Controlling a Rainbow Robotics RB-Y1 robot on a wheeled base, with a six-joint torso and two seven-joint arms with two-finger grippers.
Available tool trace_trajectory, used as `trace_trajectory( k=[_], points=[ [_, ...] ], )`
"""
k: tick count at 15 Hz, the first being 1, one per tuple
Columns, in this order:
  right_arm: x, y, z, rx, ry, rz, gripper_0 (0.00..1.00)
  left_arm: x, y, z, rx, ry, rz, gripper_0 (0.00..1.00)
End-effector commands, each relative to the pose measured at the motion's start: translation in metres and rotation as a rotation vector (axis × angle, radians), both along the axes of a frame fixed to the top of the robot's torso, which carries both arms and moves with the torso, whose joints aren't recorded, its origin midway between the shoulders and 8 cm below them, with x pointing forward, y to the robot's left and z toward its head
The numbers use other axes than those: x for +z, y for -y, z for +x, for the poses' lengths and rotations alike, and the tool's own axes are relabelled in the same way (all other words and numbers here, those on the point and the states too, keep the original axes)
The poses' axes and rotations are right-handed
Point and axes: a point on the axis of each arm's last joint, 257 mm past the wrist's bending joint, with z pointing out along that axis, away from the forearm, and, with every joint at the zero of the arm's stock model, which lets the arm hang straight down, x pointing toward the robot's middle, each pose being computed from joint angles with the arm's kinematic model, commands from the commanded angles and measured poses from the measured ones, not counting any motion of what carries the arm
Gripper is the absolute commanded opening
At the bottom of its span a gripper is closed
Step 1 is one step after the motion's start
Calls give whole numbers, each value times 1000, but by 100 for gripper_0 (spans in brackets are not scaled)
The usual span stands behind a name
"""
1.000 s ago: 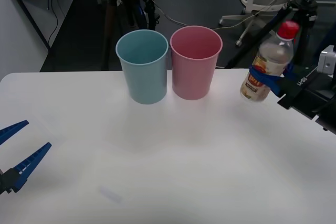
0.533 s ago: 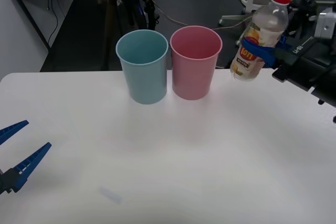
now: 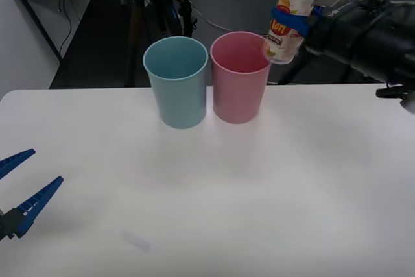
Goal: Grasp the object on the table and drop it into the matching bin: aluminum can to the light blue bin, PET bottle to the pink bin.
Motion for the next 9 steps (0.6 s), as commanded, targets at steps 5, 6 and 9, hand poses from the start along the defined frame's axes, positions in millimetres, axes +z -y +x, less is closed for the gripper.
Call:
trace_trajectory(
  k=[5, 6, 9],
  points=[
    [5, -17, 70, -80, 1, 32, 0, 0, 0, 0, 0, 0, 0, 100],
    [4, -22, 76, -85, 0, 35, 0, 0, 0, 0, 0, 0, 0, 100],
    [-3, -37, 88, -91, -5, 44, 0, 0, 0, 0, 0, 0, 0, 100]
  ],
)
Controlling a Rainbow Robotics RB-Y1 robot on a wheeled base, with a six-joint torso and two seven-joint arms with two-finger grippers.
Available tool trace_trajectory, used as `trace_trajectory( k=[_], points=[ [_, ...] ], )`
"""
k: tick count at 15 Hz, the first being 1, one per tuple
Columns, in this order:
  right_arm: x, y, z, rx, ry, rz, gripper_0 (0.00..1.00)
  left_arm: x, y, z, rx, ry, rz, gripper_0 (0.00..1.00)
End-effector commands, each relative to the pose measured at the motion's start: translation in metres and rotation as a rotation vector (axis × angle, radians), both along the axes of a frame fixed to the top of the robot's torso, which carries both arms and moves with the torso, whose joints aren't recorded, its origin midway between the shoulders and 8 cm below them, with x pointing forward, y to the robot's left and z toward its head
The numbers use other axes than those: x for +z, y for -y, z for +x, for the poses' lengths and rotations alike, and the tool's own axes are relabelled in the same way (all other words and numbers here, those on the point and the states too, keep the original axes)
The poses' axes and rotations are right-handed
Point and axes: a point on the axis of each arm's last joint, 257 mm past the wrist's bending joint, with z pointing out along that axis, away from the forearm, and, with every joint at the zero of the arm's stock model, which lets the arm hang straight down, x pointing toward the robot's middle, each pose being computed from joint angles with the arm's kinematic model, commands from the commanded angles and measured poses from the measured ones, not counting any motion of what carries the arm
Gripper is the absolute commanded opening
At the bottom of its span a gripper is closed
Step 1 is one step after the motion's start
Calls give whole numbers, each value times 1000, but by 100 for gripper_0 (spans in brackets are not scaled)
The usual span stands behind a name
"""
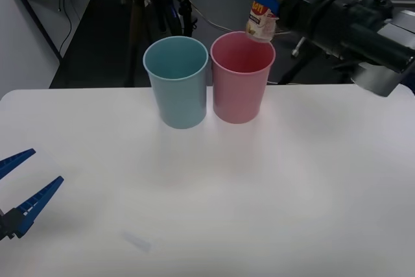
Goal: Grasp the object on the table and drop it into the matching bin: aluminum can to the light blue bin, PET bottle to the pink bin.
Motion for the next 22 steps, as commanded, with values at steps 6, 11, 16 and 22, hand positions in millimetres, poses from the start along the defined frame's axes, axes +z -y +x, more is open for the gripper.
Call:
trace_trajectory(
  k=[6, 11, 16, 22],
  points=[
    [-16, -29, 7, 13, -1, -12, 0, 0, 0, 0, 0, 0, 0, 100],
    [-17, -29, 8, 6, -1, -17, 18, 0, 0, 0, 0, 0, 0, 100],
    [-17, -32, 12, -12, -11, -6, 100, 0, 0, 0, 0, 0, 0, 100],
    [-15, -32, 12, -22, -4, -14, 100, 0, 0, 0, 0, 0, 0, 100]
  ],
)
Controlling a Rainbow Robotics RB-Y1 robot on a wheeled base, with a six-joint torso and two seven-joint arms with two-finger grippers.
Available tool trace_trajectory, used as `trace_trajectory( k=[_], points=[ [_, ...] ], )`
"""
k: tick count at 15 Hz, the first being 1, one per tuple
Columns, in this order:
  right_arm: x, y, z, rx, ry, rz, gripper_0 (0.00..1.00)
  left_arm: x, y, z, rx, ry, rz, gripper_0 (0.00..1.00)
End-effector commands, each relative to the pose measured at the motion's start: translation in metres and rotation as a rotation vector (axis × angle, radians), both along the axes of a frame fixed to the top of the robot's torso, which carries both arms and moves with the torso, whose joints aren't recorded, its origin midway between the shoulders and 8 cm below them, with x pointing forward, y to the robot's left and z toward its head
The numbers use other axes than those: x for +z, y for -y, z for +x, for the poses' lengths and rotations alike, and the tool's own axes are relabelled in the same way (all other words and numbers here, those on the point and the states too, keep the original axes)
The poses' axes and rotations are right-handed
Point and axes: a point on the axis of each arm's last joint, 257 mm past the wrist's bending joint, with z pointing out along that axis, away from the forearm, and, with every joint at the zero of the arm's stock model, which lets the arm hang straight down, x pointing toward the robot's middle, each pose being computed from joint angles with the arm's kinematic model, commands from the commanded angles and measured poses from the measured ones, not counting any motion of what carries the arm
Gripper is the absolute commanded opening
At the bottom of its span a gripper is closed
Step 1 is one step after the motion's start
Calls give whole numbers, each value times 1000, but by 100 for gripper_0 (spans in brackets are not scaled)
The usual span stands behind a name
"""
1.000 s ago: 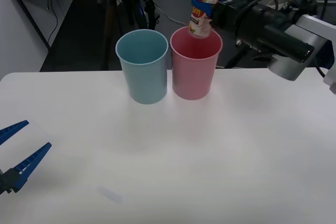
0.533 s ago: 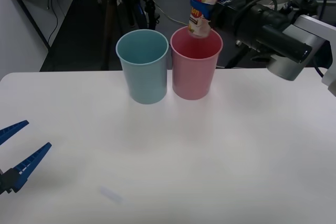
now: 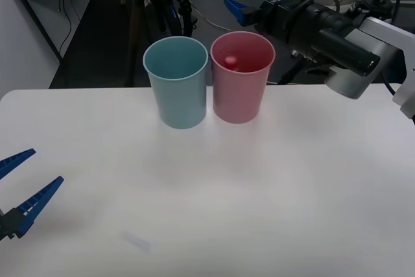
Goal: Grasp the object on the table and drop it into the matching bin: aluminum can to the light blue bin, PET bottle to the pink bin.
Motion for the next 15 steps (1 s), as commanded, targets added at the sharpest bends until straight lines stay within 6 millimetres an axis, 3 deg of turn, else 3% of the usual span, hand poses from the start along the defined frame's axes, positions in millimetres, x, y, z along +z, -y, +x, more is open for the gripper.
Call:
trace_trajectory(
  k=[1, 4, 8, 10, 15],
  points=[
    [-1, 0, 0, -1, 2, -4, 100, 0, 0, 0, 0, 0, 0, 100],
    [0, 0, -1, 1, 9, -10, 100, 0, 0, 0, 0, 0, 0, 100],
    [10, 20, -19, 0, 28, -2, 100, 0, 0, 0, 0, 0, 0, 100],
    [13, 31, -34, -1, 37, -2, 100, 0, 0, 0, 0, 0, 0, 100],
    [20, 60, -91, 11, 65, -1, 100, 0, 0, 0, 0, 0, 0, 100]
  ],
)
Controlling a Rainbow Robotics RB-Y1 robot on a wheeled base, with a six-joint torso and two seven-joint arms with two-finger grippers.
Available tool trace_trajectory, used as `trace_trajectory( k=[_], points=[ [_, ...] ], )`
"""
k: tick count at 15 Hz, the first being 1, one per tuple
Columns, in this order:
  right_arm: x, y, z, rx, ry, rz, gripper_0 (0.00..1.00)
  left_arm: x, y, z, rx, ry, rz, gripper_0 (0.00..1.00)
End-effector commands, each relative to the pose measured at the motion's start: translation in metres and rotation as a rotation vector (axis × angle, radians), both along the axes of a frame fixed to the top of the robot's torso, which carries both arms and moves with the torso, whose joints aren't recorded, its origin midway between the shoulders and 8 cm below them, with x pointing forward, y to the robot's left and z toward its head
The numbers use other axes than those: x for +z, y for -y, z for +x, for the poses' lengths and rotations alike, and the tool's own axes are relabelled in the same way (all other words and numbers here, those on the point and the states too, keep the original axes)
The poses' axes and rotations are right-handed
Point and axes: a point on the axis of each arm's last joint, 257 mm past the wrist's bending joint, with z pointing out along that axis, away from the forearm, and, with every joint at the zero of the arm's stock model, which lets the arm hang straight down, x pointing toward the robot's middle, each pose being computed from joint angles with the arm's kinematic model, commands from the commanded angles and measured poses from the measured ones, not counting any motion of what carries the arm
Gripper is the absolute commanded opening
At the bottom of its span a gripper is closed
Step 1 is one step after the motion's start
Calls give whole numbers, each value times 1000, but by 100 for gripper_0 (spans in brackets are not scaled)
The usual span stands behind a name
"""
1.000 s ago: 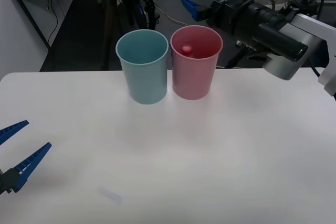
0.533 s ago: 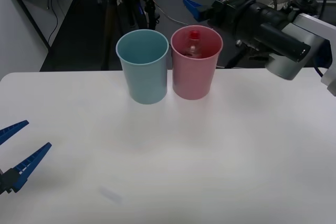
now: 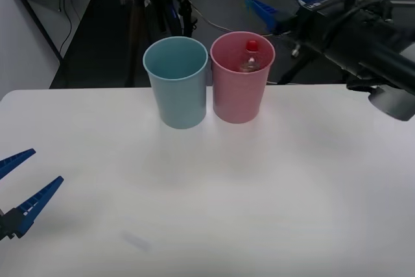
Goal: Grasp the object on the table and drop it into the matching bin: aluminum can to the light blue bin, PET bottle to the pink bin.
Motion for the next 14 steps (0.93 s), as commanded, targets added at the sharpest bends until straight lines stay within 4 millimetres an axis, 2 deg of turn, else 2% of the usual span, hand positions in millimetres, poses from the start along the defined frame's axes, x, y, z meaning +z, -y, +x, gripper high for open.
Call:
trace_trajectory(
  k=[1, 4, 7, 11, 14],
  points=[
    [0, 16, -28, 2, 13, 3, 100, 0, 0, 0, 0, 0, 0, 100],
    [2, 33, -53, -9, 32, 6, 100, 0, 0, 0, 0, 0, 0, 100],
    [-1, 41, -68, -12, 38, 3, 100, 0, 0, 0, 0, 0, 0, 100],
    [-15, 51, -85, -15, 16, 16, 100, 0, 0, 0, 0, 0, 0, 100],
    [-29, 61, -104, -9, -23, 70, 100, 0, 0, 0, 0, 0, 0, 100]
  ],
)
